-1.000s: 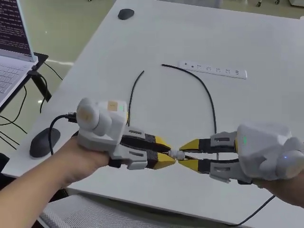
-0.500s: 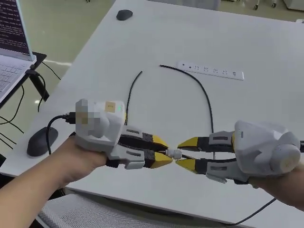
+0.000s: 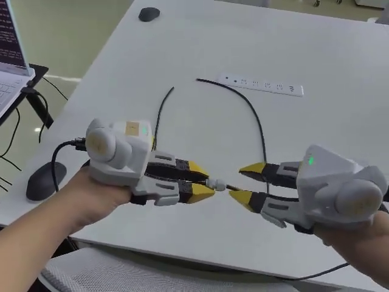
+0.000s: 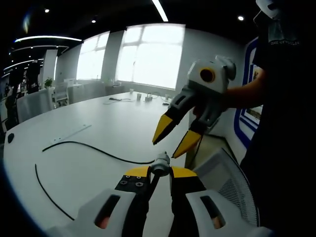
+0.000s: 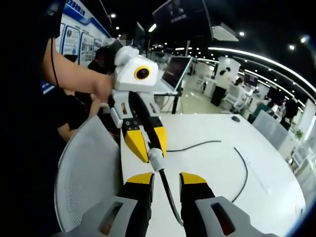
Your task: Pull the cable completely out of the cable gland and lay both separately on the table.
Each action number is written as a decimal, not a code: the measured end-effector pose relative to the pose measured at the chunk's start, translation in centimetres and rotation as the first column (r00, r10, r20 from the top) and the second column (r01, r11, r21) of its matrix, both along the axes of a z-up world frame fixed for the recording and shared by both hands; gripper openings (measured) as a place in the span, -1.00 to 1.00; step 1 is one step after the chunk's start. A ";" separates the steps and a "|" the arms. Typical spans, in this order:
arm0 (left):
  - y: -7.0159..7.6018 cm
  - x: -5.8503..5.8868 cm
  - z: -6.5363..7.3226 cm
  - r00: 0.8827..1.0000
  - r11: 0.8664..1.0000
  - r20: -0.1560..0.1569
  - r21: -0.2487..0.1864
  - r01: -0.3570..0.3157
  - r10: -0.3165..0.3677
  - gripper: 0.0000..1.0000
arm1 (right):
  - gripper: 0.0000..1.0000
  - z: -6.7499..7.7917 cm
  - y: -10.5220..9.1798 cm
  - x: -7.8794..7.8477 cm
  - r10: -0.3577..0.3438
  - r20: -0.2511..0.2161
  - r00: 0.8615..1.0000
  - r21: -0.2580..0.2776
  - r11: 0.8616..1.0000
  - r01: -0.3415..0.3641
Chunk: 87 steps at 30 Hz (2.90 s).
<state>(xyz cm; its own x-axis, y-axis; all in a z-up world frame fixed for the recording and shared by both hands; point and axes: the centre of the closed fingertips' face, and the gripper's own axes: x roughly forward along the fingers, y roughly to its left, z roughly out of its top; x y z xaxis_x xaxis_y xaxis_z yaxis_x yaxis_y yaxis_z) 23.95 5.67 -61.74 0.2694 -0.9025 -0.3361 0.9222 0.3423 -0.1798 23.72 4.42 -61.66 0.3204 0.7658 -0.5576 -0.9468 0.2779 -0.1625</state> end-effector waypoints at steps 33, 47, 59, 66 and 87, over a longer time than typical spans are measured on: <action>-0.3 1.0 -0.4 1.000 1.000 -0.009 0.028 0.001 0.000 -0.70 | -1.00 -1.7 0.0 1.5 -0.046 0.115 0.992 -0.128 0.990 0.061; -0.1 1.8 -0.7 0.999 0.999 -0.024 0.024 -0.027 0.027 -0.70 | -1.00 -2.4 -1.0 2.6 -0.086 0.074 0.994 -0.108 0.990 0.093; -0.3 2.0 -0.5 0.999 0.999 -0.022 0.019 -0.041 0.042 -0.70 | -1.00 -3.1 -2.1 3.3 -0.144 0.034 0.989 -0.085 0.986 0.146; -0.4 1.8 -0.7 0.998 0.998 -0.024 0.022 -0.052 0.053 -0.70 | -1.00 -3.3 -2.1 3.2 -0.159 0.024 0.987 -0.068 0.985 0.160; -0.2 1.5 -0.3 0.996 0.996 -0.037 -0.012 -0.083 0.083 -0.70 | -1.00 -6.5 -5.8 4.3 -0.361 -0.073 0.930 -0.078 0.931 0.356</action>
<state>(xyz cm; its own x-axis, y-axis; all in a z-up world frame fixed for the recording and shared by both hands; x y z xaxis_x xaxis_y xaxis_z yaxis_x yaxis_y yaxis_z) 25.47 5.51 -62.05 0.3313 -0.8820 -0.3352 0.8834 0.4147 -0.2182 27.99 -1.41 -68.19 0.5168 0.5713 -0.6376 -0.7969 0.5931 -0.1145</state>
